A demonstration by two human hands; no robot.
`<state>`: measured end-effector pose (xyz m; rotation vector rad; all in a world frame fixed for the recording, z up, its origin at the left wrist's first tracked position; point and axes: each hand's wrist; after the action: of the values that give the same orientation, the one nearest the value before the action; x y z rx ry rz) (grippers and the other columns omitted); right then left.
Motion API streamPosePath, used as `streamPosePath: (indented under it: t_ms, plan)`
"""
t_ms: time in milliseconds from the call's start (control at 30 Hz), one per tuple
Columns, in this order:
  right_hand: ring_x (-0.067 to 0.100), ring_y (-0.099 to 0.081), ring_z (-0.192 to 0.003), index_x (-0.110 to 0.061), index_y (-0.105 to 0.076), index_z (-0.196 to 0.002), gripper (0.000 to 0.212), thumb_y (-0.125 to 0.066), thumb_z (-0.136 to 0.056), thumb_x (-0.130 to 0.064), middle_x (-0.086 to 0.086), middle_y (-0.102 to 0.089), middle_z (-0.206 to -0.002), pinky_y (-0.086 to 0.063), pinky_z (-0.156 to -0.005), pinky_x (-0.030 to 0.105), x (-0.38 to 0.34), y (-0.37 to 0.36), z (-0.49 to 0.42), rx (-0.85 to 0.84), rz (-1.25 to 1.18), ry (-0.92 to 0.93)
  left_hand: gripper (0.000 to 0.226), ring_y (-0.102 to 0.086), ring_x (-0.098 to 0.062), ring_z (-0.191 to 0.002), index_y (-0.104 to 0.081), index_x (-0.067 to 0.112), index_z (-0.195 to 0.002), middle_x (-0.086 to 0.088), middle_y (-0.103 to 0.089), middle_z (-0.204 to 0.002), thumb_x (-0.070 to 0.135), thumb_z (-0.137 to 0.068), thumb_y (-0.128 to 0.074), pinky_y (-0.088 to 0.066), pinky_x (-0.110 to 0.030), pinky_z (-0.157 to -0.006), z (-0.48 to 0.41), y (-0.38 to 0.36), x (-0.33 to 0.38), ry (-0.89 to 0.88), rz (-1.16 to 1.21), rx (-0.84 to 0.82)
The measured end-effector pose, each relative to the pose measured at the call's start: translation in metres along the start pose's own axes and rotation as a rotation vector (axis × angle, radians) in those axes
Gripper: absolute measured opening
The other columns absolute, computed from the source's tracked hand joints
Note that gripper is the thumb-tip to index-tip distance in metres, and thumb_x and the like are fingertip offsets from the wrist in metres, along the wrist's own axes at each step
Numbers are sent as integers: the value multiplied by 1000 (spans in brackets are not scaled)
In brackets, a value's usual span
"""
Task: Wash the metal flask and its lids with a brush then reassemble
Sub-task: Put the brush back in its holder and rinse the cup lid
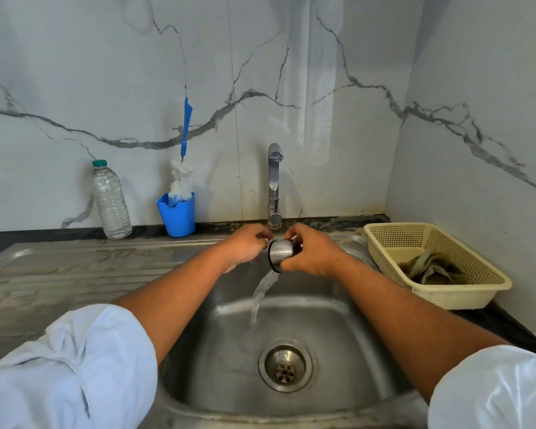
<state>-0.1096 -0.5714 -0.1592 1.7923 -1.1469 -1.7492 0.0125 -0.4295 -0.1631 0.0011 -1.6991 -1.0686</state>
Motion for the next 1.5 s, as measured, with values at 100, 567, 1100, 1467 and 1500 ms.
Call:
streamPosePath:
  t_ms: [100,567,1100,1467,1500]
  plan:
    - [10,-63,-93,-28,-59,-124,59,-85,-71,-27,-6,-64,-109,-54,-75,24,-11,7,14,-9,15,31,32,-62,-22,-115,-64,19,-126,-2,-65,-123,1,-103,-50,-58,-44,-97,28,1,2,0,31,-53]
    - [18,-64,-92,-20,-55,-121,48,-76,-83,-43,2,-66,-105,-58,-87,39,-54,-1,63,-20,111,21,83,-59,-12,-125,-46,24,-147,6,-63,-134,12,-77,-89,-46,-27,-105,125,5,-4,-18,18,-135]
    - [18,-62,-104,-17,-60,-127,58,-82,-79,-41,1,-66,-117,-54,-92,34,-148,-71,102,-90,-16,138,76,-48,-26,-140,-43,18,-153,-7,-46,-157,21,-88,-82,-40,-37,-114,229,116,-23,47,-665,69]
    - [18,-61,-105,-18,-53,-136,68,-83,-79,-37,-1,-63,-118,-52,-95,32,-227,-150,131,-246,1,261,64,-47,-27,-142,-41,21,-155,-8,-42,-161,8,-97,-67,-40,-37,-116,311,185,-64,197,-825,142]
    - [18,-62,-106,-17,-54,-136,67,-83,-78,-37,-2,-63,-116,-52,-96,33,-228,-154,131,-243,18,260,64,-47,-27,-142,-42,21,-154,-8,-42,-160,8,-97,-66,-40,-38,-117,314,186,-68,204,-823,143]
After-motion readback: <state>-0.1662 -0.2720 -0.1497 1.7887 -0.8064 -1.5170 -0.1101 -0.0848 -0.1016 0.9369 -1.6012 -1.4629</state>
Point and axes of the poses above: each hand's wrist, its own z-axis away from the middle knuckle, its own y-axis out of the back of the hand, x = y × z
